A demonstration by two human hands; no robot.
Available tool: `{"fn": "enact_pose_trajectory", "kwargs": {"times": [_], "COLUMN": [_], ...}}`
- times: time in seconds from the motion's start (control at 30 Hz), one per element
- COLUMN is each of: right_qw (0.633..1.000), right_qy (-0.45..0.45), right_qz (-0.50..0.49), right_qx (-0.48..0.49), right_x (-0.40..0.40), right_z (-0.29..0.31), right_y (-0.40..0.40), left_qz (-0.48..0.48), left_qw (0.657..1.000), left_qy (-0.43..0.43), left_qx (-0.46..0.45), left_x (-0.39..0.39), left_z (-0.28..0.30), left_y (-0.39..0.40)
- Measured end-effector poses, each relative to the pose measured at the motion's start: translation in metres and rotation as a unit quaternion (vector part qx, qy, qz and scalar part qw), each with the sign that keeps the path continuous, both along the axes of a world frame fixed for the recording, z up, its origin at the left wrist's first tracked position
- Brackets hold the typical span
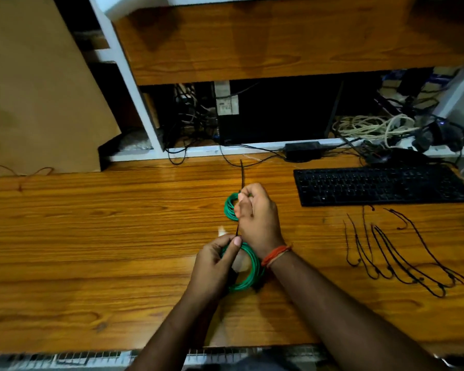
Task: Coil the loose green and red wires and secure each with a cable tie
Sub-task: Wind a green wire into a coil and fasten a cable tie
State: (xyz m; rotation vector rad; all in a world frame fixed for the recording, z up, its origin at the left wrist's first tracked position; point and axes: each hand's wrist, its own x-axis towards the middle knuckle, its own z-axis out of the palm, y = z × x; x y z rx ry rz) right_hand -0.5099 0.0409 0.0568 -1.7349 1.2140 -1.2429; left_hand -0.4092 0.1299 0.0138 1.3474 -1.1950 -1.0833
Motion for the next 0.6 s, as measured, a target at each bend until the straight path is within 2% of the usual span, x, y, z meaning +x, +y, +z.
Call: {"fn": "enact_pose_trajectory", "kwargs": {"times": [0.17,0.27,0.33,0.37,0.43,0.47,0.53,0.6], "right_qw": [0.987,0.986,0.99,0.992,0.993,0.992,0.99,0.988], "right_qy": [0.074,0.118,0.096,0.083,0.067,0.064,0.058,0.047], "right_qz": [0.122,0.109,0.088,0.072,0.038,0.026,0.01,-0.008], "right_qx": [0.073,0.045,0.05,0.06,0.089,0.103,0.13,0.146], "right_x": [0.029,0.04,0.041,0.043,0.046,0.049,0.055,0.064], "right_z": [0.039,0.054,0.054,0.051,0.042,0.037,0.03,0.023], "right_y": [-0.035,-0.054,-0.054,-0.052,-0.048,-0.045,-0.042,-0.04], "left_qz": [0.065,0.092,0.079,0.064,0.026,0.006,-0.002,0.001], "left_qw": [0.997,0.994,0.991,0.99,0.975,0.953,0.886,0.851], "left_qy": [0.018,0.004,-0.025,-0.054,-0.191,-0.286,-0.458,-0.523], "left_qx": [0.046,0.066,0.102,0.112,0.111,0.101,0.07,0.042], "left_x": [0.074,0.108,0.119,0.126,0.137,0.14,0.14,0.144], "left_z": [0.013,0.022,0.015,0.007,-0.003,-0.003,0.007,0.009], "left_y": [-0.049,-0.096,-0.119,-0.13,-0.145,-0.15,-0.151,-0.15]}}
